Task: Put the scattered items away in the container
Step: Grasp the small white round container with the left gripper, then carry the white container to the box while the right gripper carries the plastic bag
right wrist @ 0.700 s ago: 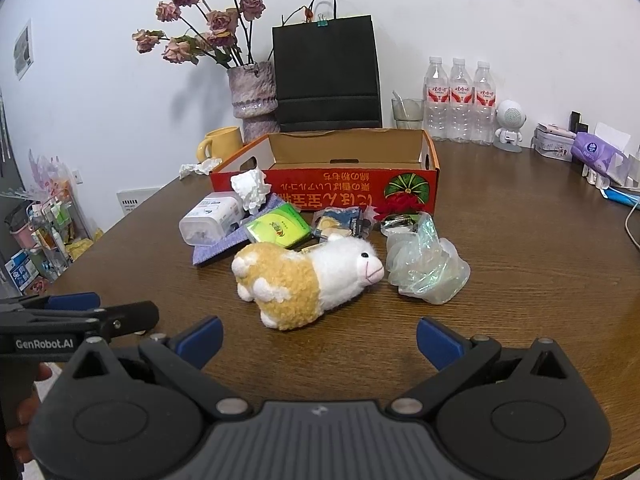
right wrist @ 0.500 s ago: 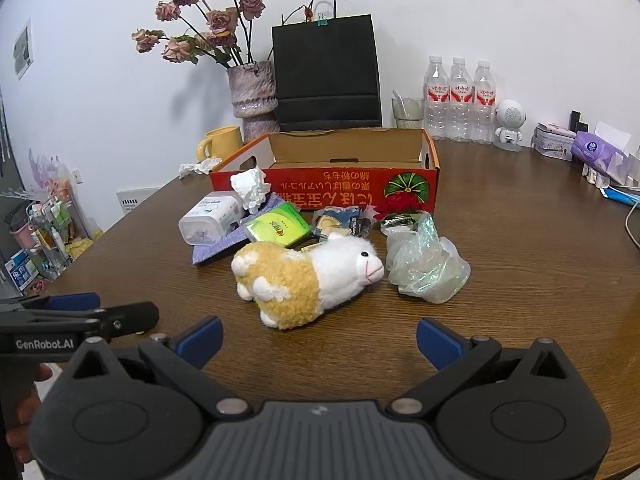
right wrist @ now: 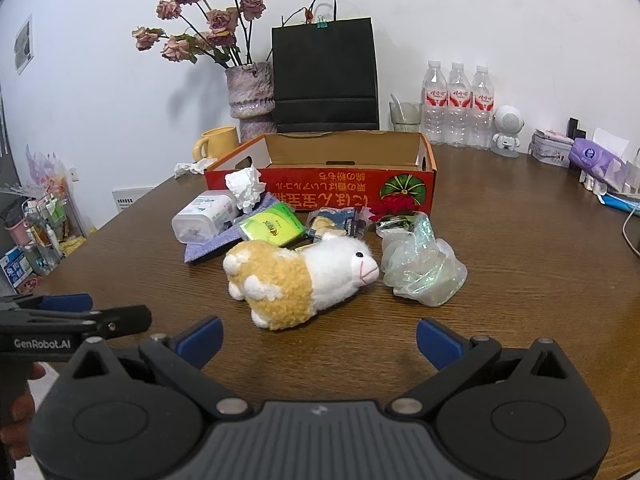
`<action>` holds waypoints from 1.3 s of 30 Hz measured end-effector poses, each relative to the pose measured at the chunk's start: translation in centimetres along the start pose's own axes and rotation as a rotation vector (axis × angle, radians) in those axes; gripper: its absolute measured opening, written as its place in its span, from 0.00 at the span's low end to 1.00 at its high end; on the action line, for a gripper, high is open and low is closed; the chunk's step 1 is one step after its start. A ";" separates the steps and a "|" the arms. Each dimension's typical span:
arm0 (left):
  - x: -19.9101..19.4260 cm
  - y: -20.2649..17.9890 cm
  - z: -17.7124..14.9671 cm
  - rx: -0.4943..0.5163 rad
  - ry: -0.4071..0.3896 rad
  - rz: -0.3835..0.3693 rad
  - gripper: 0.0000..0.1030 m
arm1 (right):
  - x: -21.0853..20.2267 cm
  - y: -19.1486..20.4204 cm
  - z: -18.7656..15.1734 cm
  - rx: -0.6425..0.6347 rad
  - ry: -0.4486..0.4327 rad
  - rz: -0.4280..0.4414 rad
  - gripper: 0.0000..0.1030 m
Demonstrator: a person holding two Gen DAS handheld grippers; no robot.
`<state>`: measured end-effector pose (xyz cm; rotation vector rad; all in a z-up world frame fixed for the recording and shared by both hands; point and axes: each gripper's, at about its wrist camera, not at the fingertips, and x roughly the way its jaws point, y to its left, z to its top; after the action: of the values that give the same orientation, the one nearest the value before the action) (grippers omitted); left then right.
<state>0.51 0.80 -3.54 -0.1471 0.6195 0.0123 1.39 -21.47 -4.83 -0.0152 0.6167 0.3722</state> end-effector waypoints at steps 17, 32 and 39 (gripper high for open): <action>2.6 2.1 -1.7 0.026 -0.011 0.082 0.70 | 3.1 0.2 -1.9 -0.015 -0.011 0.024 1.00; 3.3 2.5 -0.7 0.019 -0.033 0.084 0.26 | 4.2 -2.6 -0.5 0.004 -0.081 -0.088 1.00; 4.5 1.6 1.8 0.018 -0.074 0.072 0.26 | 6.6 -6.6 1.8 0.033 -0.074 -0.169 0.93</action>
<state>5.08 2.45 -4.90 -0.1063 0.5509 0.0807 9.64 -25.19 -7.75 -0.0222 0.5443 0.1981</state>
